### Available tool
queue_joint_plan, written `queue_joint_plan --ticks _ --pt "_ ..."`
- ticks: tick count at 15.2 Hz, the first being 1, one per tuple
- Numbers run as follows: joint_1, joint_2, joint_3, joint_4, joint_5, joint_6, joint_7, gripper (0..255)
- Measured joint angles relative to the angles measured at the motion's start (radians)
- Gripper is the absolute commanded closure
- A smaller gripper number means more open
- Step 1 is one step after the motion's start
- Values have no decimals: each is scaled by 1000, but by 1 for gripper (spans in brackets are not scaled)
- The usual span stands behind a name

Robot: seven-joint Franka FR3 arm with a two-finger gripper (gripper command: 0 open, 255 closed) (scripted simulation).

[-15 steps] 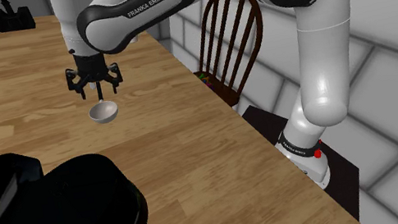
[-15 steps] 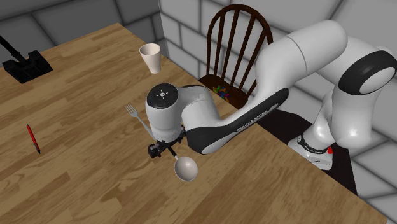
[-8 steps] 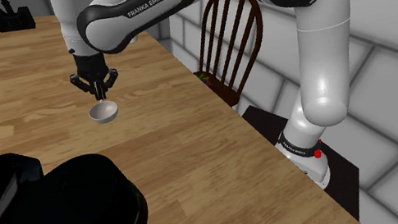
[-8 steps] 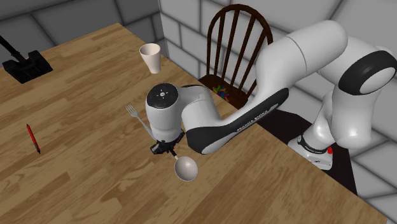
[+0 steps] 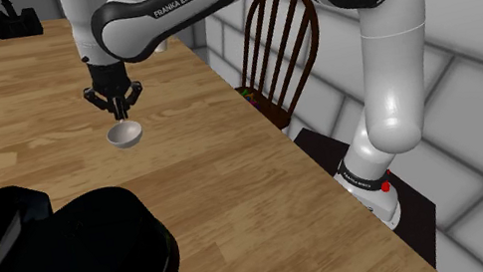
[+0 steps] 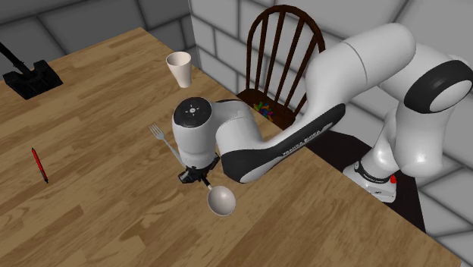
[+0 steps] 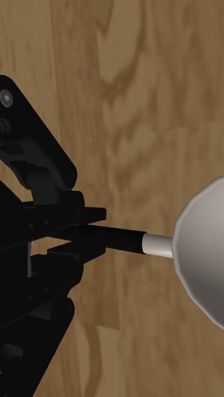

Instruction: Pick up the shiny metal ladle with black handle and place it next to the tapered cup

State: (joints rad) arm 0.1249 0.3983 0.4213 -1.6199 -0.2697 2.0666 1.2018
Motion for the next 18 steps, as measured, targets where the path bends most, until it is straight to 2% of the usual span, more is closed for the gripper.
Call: queue_joint_plan --ticks 18 --pt "9 -33 14 191 29 -218 -36 255"
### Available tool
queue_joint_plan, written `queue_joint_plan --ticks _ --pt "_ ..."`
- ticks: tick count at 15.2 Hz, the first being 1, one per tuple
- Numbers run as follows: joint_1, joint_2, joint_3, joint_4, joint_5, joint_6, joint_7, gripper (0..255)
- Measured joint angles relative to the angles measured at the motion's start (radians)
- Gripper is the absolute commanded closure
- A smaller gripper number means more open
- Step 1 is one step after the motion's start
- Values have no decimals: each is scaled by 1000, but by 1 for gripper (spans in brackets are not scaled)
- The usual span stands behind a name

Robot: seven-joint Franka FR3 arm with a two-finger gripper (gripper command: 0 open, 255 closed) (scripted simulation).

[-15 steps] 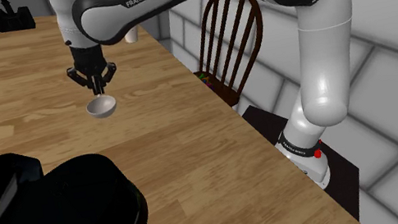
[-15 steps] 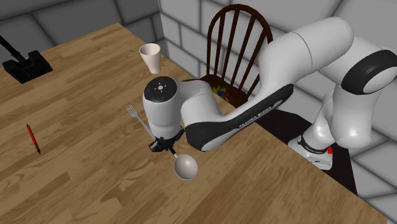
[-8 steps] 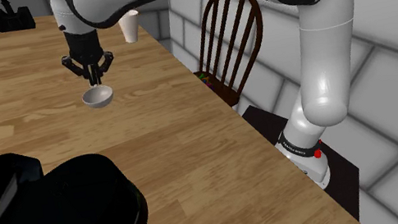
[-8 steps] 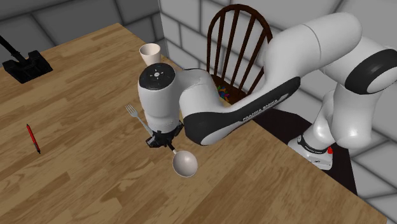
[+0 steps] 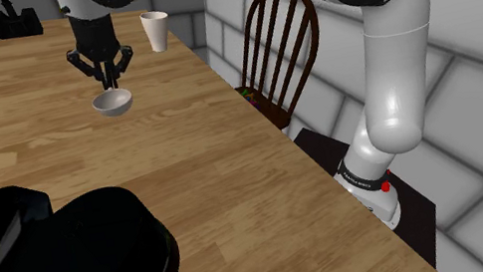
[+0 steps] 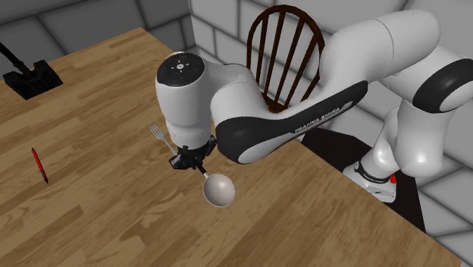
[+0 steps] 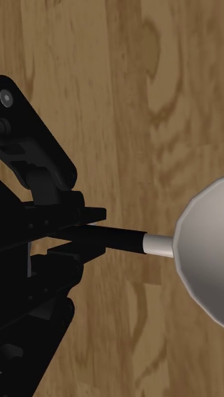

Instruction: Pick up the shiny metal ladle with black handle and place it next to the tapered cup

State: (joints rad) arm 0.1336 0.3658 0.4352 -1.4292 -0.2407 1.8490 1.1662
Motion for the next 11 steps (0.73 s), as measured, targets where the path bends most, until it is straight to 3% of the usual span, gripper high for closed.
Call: queue_joint_plan --ticks 11 --pt "24 22 3 183 -4 -160 -15 255"
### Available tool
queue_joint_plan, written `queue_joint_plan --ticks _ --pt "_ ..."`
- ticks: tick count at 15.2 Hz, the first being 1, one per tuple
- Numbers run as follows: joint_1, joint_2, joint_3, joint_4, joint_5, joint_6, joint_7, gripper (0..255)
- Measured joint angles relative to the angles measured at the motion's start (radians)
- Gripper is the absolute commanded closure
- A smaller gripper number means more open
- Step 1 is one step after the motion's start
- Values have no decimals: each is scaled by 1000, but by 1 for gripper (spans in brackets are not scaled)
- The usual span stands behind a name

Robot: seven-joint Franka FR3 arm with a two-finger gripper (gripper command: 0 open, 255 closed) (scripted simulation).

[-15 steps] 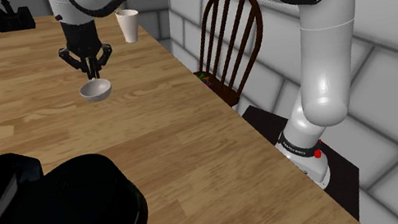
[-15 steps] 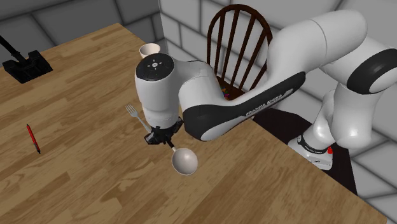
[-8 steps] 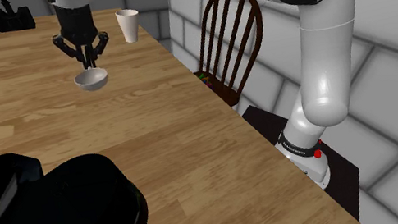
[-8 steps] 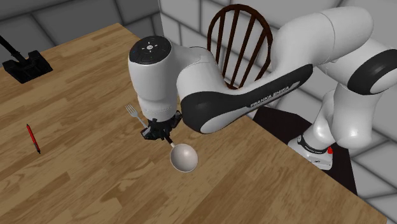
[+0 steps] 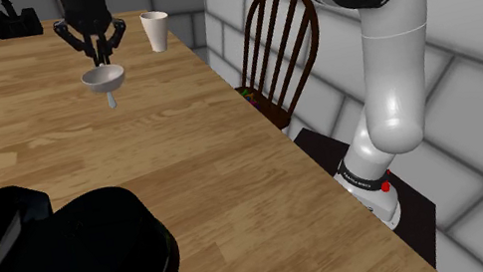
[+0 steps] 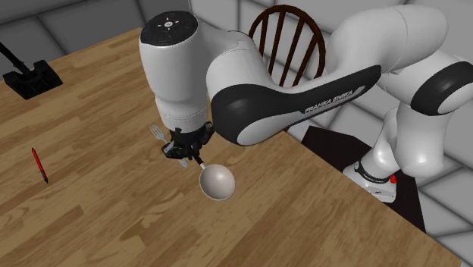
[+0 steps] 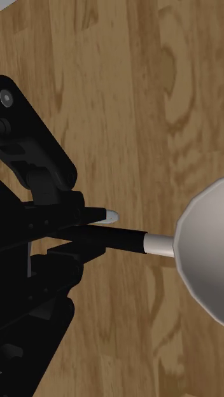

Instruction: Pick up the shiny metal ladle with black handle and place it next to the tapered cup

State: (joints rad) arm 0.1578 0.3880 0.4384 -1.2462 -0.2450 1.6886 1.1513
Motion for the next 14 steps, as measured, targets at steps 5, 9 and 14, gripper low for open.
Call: queue_joint_plan --ticks 5,9,14 --pt "17 20 0 100 -8 -80 -6 255" --pt "25 39 -3 182 -14 -142 -21 255" --pt "-55 26 -24 165 7 -127 -113 255"
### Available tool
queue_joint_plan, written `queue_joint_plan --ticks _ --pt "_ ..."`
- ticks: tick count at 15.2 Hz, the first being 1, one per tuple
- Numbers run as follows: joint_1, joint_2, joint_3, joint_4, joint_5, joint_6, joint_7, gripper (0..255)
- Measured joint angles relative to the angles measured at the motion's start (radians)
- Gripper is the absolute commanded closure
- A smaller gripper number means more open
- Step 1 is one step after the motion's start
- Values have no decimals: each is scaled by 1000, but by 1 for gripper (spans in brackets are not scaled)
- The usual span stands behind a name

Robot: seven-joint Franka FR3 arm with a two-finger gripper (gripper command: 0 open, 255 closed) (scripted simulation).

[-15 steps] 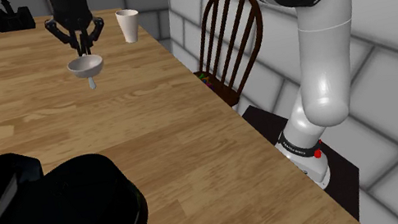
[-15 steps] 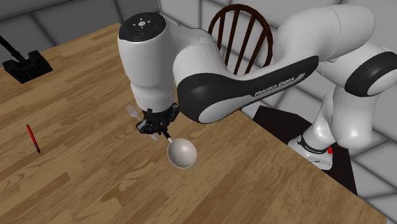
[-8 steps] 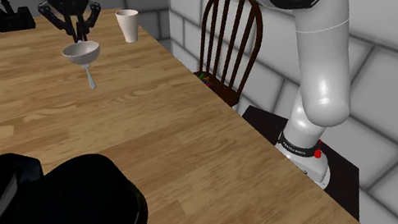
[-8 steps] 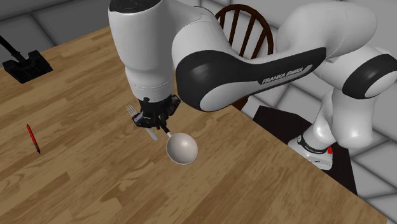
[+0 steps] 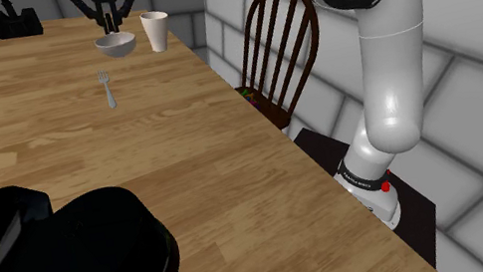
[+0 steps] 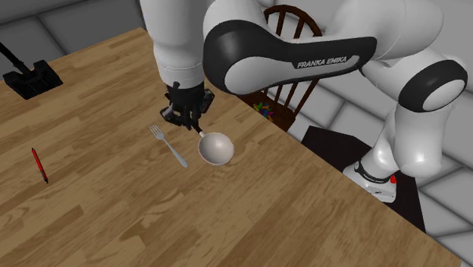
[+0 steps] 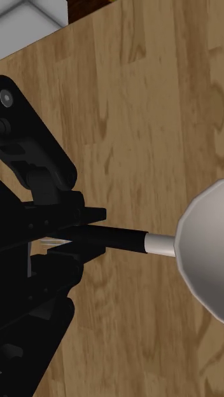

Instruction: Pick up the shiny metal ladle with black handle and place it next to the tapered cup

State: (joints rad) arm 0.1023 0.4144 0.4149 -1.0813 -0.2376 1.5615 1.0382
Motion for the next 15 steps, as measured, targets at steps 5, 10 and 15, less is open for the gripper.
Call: queue_joint_plan --ticks 5,10,15 --pt "-76 18 -26 34 14 -7 -104 255" --pt "-145 63 -52 103 20 -21 -208 255" --pt "-186 89 -66 116 25 -6 -264 255"
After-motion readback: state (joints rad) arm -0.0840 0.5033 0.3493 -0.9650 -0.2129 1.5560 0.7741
